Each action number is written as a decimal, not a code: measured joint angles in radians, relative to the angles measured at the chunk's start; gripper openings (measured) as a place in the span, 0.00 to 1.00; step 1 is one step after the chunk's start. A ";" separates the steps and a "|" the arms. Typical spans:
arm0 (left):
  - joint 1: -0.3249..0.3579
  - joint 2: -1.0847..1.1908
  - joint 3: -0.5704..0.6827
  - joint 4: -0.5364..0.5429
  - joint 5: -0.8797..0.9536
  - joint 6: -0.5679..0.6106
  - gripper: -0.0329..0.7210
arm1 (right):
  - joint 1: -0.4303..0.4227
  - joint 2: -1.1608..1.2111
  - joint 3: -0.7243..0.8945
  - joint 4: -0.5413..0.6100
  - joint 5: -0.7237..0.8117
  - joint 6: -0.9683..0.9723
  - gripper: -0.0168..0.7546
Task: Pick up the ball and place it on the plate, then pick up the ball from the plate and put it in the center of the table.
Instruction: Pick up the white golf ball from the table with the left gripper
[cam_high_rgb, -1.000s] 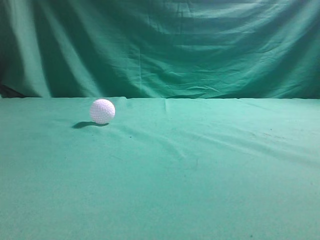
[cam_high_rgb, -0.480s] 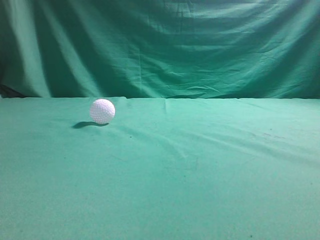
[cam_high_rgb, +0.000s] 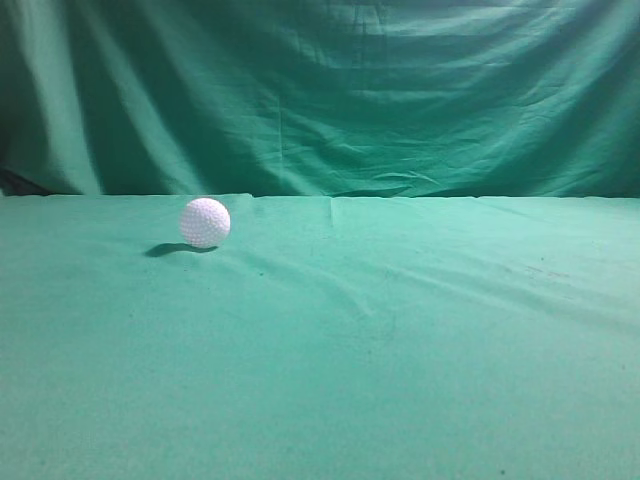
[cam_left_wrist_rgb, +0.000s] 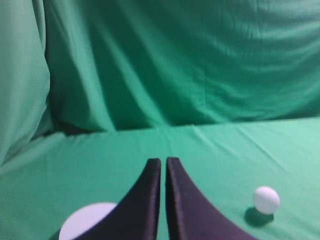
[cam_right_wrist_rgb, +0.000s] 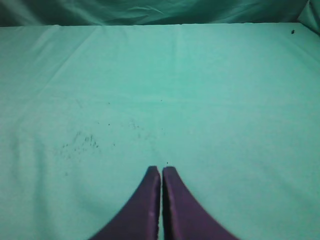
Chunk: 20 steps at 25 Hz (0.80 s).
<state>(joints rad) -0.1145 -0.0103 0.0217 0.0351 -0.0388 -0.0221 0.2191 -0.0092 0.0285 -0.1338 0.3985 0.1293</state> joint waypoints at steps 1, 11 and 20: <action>0.000 0.000 0.000 0.000 -0.026 -0.001 0.04 | 0.000 0.000 0.000 0.000 0.000 0.000 0.02; 0.000 0.000 -0.037 -0.103 -0.176 -0.188 0.04 | 0.000 0.000 0.000 0.000 0.000 0.000 0.02; 0.000 0.215 -0.192 -0.094 -0.137 -0.213 0.04 | 0.000 0.000 0.000 0.000 0.000 0.000 0.02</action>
<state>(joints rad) -0.1145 0.2043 -0.1708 -0.0585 -0.1755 -0.2352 0.2191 -0.0092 0.0285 -0.1338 0.3985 0.1293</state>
